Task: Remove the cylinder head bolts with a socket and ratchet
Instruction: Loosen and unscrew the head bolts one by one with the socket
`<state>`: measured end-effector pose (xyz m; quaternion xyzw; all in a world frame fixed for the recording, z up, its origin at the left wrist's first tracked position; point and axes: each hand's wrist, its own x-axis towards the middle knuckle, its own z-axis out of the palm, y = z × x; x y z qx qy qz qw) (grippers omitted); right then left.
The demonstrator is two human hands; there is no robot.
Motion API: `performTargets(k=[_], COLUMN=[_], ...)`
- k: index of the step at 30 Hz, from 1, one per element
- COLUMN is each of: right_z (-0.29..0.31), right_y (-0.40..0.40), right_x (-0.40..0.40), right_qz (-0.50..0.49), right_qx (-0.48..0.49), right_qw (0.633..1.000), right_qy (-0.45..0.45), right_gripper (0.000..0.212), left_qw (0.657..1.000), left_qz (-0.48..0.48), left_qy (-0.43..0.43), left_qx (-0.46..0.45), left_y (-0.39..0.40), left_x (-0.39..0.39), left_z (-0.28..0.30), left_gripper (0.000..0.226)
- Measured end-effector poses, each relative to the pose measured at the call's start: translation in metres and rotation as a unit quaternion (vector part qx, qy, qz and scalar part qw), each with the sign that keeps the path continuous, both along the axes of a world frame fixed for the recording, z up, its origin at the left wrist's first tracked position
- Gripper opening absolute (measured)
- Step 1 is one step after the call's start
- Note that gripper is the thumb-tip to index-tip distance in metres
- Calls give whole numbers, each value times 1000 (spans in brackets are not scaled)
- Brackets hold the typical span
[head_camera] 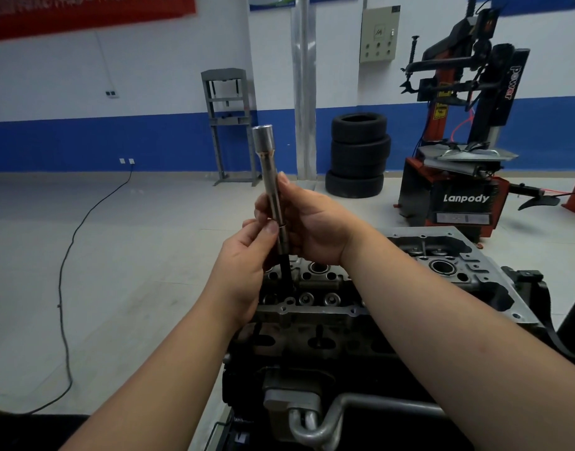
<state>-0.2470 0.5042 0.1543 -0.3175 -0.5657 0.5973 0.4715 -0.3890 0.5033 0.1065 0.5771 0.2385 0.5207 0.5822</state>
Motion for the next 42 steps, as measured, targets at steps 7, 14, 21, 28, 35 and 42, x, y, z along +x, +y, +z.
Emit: performTargets(k=[7, 14, 21, 28, 35, 42], right_z=[-2, 0, -1, 1, 0, -1], right_y=[2, 0, 0, -2, 0, 0], right_x=[0, -1, 0, -1, 0, -2], right_qz=[6, 13, 10, 16, 7, 11], right_qx=[35, 7, 34, 22, 20, 25], right_qw=[999, 1000, 999, 1000, 1000, 1000], right_qy=[3, 11, 12, 7, 12, 12], right_gripper=[32, 40, 31, 34, 35, 32], left_qw=[998, 1000, 998, 999, 1000, 999], left_qz=[38, 19, 35, 29, 12, 39], left_qy=[30, -6, 37, 10, 17, 4], left_qx=[34, 9, 26, 22, 11, 29], left_y=[2, 1, 3, 2, 3, 2], left_x=[3, 0, 2, 0, 0, 1], left_z=[-3, -2, -4, -4, -3, -4], left_gripper=[15, 17, 18, 14, 22, 16])
